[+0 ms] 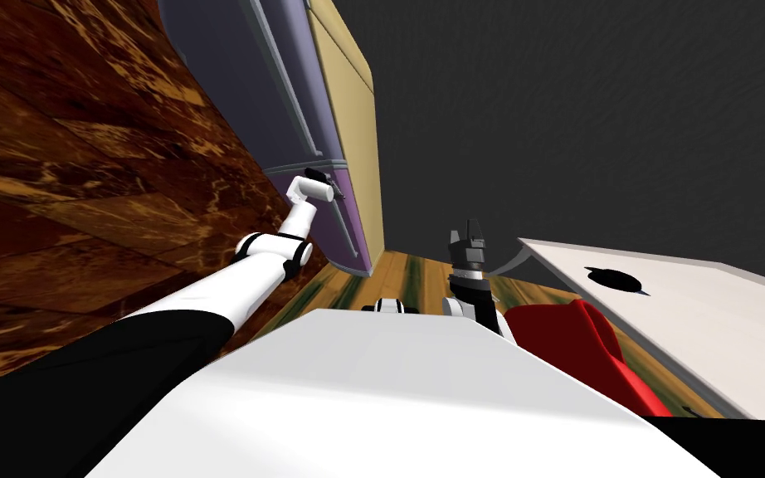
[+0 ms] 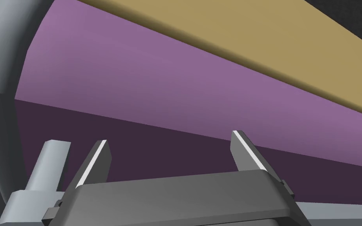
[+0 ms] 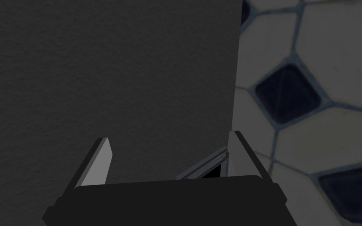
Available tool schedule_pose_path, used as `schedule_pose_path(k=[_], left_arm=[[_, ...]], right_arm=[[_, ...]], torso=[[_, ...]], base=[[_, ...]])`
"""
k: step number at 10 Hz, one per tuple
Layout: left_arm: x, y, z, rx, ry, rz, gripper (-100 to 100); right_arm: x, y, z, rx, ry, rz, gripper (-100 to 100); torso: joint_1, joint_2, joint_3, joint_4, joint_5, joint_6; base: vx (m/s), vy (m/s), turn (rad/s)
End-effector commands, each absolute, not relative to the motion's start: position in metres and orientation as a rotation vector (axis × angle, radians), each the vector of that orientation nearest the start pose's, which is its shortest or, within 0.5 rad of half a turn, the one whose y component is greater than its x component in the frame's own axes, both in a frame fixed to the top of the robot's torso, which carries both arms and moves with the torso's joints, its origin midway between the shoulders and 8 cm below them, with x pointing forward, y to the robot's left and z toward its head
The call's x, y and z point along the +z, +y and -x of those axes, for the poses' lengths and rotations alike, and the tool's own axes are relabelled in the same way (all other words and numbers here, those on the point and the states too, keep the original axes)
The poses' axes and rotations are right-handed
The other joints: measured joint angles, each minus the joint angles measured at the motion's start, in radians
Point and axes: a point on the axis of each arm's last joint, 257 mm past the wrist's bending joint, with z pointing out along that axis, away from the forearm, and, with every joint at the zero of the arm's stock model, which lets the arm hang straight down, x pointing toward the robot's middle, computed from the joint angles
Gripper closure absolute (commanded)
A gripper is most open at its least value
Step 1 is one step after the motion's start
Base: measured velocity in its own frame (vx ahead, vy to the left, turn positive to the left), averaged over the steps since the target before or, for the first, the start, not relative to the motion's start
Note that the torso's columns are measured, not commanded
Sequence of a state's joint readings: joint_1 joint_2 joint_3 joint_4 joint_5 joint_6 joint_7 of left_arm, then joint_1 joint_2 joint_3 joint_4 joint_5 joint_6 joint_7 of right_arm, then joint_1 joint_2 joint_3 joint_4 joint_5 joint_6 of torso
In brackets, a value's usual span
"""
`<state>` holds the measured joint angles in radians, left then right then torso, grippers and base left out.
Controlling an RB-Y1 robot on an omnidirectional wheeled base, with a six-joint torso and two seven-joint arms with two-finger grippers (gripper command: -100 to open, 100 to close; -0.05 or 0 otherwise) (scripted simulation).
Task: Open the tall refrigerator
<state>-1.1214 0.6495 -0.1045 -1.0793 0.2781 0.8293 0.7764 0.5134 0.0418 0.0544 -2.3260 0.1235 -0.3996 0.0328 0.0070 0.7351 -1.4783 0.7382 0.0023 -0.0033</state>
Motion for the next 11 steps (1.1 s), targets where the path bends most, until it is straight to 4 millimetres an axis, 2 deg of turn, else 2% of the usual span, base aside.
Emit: schedule_pose_path(k=[1, 2, 3, 4, 6, 7, 8, 9, 10, 11], left_arm=[[0.119, 0.357, -0.726, -1.289, 0.896, 1.767, -100], [0.117, 0.358, -0.727, -1.286, 0.895, 1.771, -100], [0.123, 0.371, -0.723, -1.265, 0.859, 1.819, -100], [0.126, 0.371, -0.724, -1.266, 0.855, 1.821, -100], [0.134, 0.401, -0.715, -1.220, 0.775, 1.919, -100], [0.144, 0.398, -0.715, -1.235, 0.773, 1.908, -100], [0.152, 0.409, -0.709, -1.223, 0.733, 1.945, -100], [0.152, 0.409, -0.709, -1.223, 0.733, 1.945, -100], [0.157, 0.421, -0.703, -1.210, 0.696, 1.979, -100], [0.159, 0.420, -0.703, -1.213, 0.696, 1.977, -100]], right_arm=[[0.021, -0.256, -0.354, 1.222, 0.701, -0.659, 0], [0.021, -0.256, -0.354, 1.222, 0.701, -0.659, 0], [0.021, -0.256, -0.354, 1.222, 0.701, -0.659, 0], [0.021, -0.256, -0.354, 1.222, 0.701, -0.659, 0], [0.021, -0.256, -0.354, 1.222, 0.701, -0.659, 0], [0.021, -0.256, -0.354, 1.222, 0.701, -0.659, 0], [0.021, -0.256, -0.354, 1.222, 0.702, -0.659, 0], [0.021, -0.256, -0.354, 1.222, 0.702, -0.659, 0], [0.021, -0.256, -0.354, 1.222, 0.702, -0.659, 0], [0.021, -0.256, -0.354, 1.222, 0.702, -0.659, 0]], torso=[[0.000, 0.000, 0.000, 0.000, 0.000, -0.001], [0.001, -0.001, -0.001, 0.001, 0.000, 0.000], [0.003, -0.001, -0.001, 0.001, 0.000, 0.000], [0.001, -0.002, -0.002, 0.002, -0.001, -0.001], [0.003, -0.003, -0.003, 0.003, -0.001, -0.003], [0.004, -0.003, -0.003, 0.003, 0.000, -0.005], [0.006, -0.002, -0.002, 0.004, 0.000, -0.003], [0.004, -0.001, -0.001, 0.005, -0.001, -0.002], [0.004, 0.000, -0.001, 0.004, -0.001, -0.003], [0.004, 0.000, -0.001, 0.004, 0.000, -0.004]], base=[[0.012, -0.066, 0.006], [-0.003, -0.026, 0.007], [0.002, -0.049, -0.012], [0.013, -0.050, 0.005], [0.030, -0.078, -0.004], [0.034, -0.070, 0.028], [0.020, -0.061, 0.004], [0.021, -0.039, -0.008], [0.016, -0.041, -0.001], [0.009, -0.036, 0.013]])
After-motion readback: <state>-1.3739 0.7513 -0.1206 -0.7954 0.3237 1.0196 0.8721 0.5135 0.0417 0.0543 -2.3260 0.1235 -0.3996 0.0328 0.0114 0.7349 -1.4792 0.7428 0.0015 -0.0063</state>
